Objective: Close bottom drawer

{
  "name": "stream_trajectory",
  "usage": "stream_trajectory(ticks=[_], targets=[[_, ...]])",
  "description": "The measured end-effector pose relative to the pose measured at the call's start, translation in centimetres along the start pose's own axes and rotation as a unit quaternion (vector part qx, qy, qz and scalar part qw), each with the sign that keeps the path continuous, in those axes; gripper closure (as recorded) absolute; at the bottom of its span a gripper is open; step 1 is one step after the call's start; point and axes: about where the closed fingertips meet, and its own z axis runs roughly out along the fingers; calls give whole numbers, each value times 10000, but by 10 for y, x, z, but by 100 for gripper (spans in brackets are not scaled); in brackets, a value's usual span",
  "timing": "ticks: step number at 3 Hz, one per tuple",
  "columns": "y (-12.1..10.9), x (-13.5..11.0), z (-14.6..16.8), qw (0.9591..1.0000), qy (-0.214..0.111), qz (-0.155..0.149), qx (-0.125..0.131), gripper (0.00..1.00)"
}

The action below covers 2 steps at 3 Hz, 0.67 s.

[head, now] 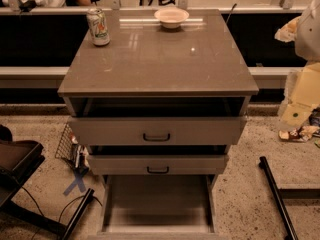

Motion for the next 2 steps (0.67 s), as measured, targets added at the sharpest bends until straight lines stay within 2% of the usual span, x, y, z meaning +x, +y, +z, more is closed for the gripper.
stream_trajectory(ticks=[1, 2], targets=[[0, 0, 0, 10000, 0, 0, 1, 0], [2, 3, 21, 9999, -94, 120, 11, 0]])
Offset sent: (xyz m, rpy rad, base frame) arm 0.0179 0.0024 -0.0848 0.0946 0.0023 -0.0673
